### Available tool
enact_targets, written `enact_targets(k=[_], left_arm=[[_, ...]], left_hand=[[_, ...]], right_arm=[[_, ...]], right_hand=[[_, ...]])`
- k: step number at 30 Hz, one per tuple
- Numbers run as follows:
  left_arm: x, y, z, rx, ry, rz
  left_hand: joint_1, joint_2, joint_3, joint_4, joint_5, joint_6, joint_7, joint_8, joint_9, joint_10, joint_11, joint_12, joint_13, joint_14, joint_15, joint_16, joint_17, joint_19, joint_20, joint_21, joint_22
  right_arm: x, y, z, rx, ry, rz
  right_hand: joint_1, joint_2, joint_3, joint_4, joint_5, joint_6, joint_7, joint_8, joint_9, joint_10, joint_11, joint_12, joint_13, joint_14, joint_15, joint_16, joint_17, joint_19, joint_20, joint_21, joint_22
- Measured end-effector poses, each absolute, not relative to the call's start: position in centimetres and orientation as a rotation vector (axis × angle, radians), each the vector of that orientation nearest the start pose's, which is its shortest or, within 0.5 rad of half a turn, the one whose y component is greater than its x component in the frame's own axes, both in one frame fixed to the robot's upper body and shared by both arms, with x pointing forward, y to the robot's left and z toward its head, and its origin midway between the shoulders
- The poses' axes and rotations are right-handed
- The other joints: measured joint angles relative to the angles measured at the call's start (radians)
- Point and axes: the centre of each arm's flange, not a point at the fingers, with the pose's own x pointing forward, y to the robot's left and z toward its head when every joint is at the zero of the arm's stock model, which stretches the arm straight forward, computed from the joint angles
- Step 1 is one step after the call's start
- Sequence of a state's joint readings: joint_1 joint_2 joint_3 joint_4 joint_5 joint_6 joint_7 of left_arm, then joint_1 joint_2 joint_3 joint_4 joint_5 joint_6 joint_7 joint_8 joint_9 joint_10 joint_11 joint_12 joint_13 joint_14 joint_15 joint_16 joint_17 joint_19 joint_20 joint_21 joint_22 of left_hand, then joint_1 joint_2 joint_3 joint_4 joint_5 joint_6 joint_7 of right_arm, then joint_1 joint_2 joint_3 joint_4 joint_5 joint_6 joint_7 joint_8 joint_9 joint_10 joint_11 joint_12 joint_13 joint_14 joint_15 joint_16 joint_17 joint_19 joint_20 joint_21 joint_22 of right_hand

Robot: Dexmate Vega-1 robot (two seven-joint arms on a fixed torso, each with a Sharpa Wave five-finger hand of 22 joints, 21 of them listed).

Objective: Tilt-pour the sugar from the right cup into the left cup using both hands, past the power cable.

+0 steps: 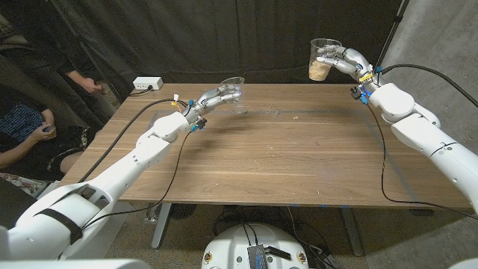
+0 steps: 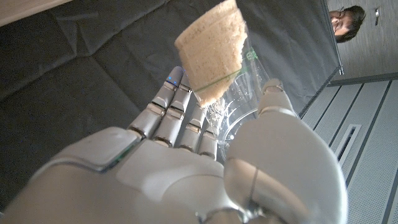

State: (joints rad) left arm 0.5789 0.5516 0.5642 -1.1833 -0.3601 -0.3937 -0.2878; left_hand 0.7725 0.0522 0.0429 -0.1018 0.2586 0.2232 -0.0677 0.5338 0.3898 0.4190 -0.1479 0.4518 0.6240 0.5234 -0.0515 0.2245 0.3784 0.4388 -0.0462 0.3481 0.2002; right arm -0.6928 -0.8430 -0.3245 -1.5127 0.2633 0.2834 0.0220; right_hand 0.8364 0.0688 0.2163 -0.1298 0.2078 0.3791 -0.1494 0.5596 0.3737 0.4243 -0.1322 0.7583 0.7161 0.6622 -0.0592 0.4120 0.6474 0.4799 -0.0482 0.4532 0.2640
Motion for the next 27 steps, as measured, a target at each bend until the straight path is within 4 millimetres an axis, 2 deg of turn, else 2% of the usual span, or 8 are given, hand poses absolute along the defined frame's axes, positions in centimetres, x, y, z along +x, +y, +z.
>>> enact_targets(k=[27], left_arm=[[65.8,21.6,4.2,0.492,-0.714,-0.561]], left_hand=[[0.000,0.000,-0.004,0.004,-0.011,0.005,0.005,0.000,0.000,0.000,0.000,0.000,-0.004,0.004,0.004,0.000,0.000,0.000,0.000,0.000,0.000]], right_arm=[[53.8,-31.5,20.4,-0.830,-0.860,0.158]], right_hand=[[-0.012,0.002,0.000,0.000,-0.011,0.016,0.001,0.000,-0.004,0.023,0.005,0.003,-0.001,0.017,-0.004,0.000,0.004,0.005,0.005,0.010,-0.004]])
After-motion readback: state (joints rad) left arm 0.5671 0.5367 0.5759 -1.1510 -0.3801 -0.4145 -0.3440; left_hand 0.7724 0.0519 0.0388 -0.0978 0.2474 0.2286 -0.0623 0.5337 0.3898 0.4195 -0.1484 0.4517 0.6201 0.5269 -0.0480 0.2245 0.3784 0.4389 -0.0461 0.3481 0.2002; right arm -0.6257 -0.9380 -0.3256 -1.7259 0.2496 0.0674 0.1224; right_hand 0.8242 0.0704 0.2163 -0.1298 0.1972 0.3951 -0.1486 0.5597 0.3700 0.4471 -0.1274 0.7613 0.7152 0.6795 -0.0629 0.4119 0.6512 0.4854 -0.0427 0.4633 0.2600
